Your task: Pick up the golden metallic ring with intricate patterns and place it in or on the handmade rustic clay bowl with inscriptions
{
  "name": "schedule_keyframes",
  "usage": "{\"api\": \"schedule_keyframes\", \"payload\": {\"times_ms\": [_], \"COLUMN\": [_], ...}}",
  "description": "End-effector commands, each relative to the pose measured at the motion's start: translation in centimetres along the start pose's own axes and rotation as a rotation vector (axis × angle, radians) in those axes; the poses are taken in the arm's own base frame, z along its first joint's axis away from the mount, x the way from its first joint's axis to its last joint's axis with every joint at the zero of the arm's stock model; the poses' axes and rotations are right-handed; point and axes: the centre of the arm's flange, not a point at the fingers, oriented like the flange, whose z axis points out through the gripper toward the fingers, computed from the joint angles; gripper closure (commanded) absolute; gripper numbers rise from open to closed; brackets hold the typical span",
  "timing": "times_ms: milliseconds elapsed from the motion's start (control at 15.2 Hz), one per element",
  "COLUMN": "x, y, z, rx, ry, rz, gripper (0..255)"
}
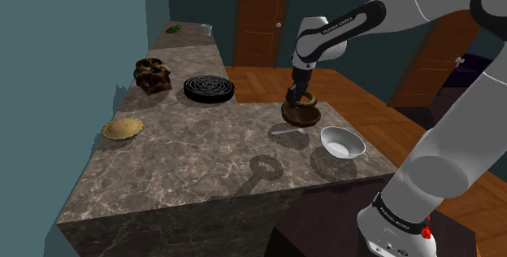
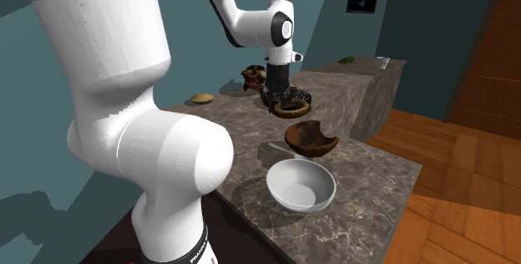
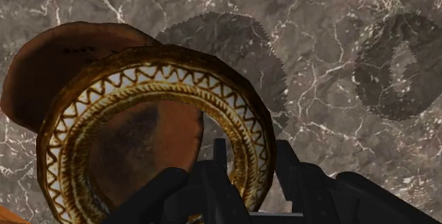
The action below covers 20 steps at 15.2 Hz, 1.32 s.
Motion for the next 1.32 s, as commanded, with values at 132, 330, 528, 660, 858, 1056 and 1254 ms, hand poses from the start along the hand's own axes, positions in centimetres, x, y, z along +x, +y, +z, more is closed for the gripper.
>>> {"api": "schedule_keyframes", "payload": {"times_ms": [132, 330, 528, 660, 858, 1056, 1254], "x": [0.9, 1.5, 1.6, 1.6, 1.7, 1.7, 1.8], "y": [5.2, 8.0, 8.0, 8.0, 8.1, 8.1, 8.1], "z": [-0.2, 0.2, 1.8, 2.8, 4.4, 6.0, 7.1], "rx": [-0.001, -0.001, -0.001, -0.001, -0.001, -0.001, -0.001], "ry": [0.000, 0.000, 0.000, 0.000, 0.000, 0.000, 0.000], "rz": [-0.002, -0.002, -0.002, -0.002, -0.002, -0.002, -0.002], "gripper": [255, 255, 255, 255, 255, 255, 255]}}
